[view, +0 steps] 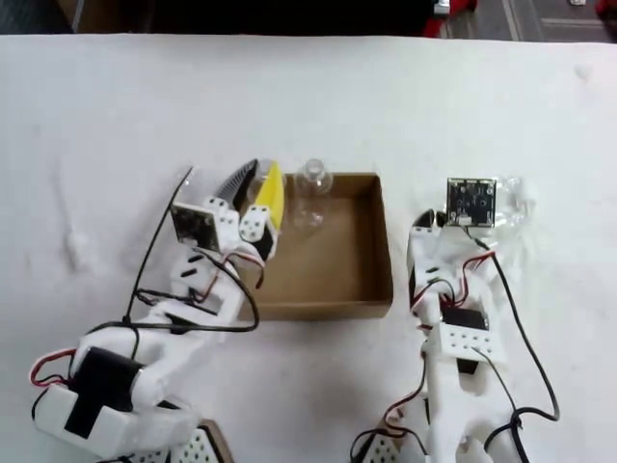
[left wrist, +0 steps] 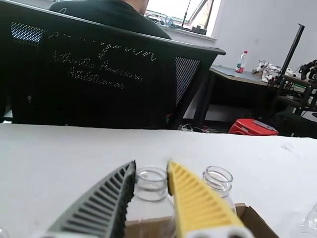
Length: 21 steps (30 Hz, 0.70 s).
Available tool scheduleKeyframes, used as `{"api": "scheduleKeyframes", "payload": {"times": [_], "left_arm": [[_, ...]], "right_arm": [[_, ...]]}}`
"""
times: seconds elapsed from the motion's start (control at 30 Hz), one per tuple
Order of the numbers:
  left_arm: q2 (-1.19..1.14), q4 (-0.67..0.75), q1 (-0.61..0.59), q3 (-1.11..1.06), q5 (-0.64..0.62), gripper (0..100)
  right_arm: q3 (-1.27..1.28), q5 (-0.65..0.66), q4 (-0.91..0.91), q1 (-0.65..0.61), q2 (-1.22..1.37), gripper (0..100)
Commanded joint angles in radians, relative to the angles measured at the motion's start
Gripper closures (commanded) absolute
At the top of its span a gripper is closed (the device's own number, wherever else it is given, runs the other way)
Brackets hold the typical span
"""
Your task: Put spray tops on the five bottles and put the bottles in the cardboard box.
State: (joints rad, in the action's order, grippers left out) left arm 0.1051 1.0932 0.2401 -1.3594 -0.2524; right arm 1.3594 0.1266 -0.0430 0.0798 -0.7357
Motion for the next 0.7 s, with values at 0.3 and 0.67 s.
{"api": "scheduleKeyframes", "payload": {"times": [0.3, 0.67], "left_arm": [[0.008, -0.008, -0.005, 0.038, -0.003, 83], [0.065, -0.026, -0.005, 0.018, -0.06, 82]], "right_arm": [[-0.008, 0.015, 0.024, -0.01, -0.01, 97.7], [-0.008, 0.015, 0.024, -0.01, -0.01, 97.7]]}}
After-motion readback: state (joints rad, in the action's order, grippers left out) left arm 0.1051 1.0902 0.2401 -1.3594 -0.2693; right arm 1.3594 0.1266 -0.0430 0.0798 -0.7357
